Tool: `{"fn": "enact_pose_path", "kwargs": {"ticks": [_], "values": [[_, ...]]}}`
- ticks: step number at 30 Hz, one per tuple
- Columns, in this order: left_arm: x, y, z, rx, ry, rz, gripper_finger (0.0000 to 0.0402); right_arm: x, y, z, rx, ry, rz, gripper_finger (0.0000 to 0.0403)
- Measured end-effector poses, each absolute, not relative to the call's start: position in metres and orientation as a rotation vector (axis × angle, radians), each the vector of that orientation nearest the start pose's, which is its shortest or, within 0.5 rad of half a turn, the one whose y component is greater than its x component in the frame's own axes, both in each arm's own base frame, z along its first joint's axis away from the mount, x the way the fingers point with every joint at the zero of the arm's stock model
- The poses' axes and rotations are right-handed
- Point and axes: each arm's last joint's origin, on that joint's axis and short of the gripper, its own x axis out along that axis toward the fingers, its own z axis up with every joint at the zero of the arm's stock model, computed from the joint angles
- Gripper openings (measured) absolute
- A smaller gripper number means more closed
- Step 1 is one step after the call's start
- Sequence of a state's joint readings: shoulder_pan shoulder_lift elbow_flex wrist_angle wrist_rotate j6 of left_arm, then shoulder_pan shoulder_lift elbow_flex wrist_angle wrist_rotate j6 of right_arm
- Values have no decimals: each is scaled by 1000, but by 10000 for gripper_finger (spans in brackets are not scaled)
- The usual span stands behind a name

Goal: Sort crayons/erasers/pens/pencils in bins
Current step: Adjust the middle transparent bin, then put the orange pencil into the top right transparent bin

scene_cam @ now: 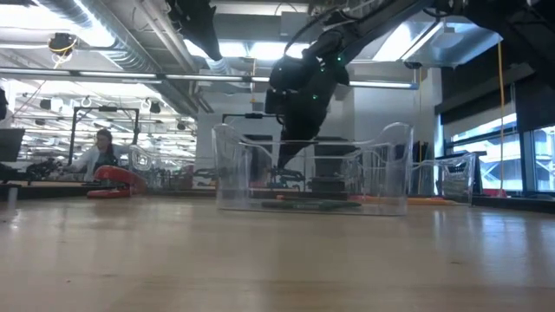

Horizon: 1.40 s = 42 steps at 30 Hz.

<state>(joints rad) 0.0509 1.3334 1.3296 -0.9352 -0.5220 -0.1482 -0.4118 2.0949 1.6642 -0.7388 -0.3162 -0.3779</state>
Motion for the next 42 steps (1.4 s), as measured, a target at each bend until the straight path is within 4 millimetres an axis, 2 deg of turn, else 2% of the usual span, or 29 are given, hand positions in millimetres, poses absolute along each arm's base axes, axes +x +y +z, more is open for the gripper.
{"fn": "enact_pose_path", "kwargs": {"ticks": [4,9,13,18,26,31,35,42], "values": [[257,28,344,86,881,597,80,406,-162,196,1,1115,77,127],[257,28,344,80,879,599,80,402,-172,199,-80,1167,-79,127],[257,28,344,79,878,600,80,392,-192,207,36,1135,-215,127],[257,28,344,79,878,601,80,374,-223,206,187,1130,-351,127],[257,28,344,79,878,601,80,368,-240,190,226,1155,-380,127],[257,28,344,80,878,601,80,373,-248,195,222,1068,-413,127],[257,28,344,81,878,600,80,381,-253,199,222,958,-370,127],[257,28,344,81,877,600,80,384,-259,196,190,913,-364,127]]}}
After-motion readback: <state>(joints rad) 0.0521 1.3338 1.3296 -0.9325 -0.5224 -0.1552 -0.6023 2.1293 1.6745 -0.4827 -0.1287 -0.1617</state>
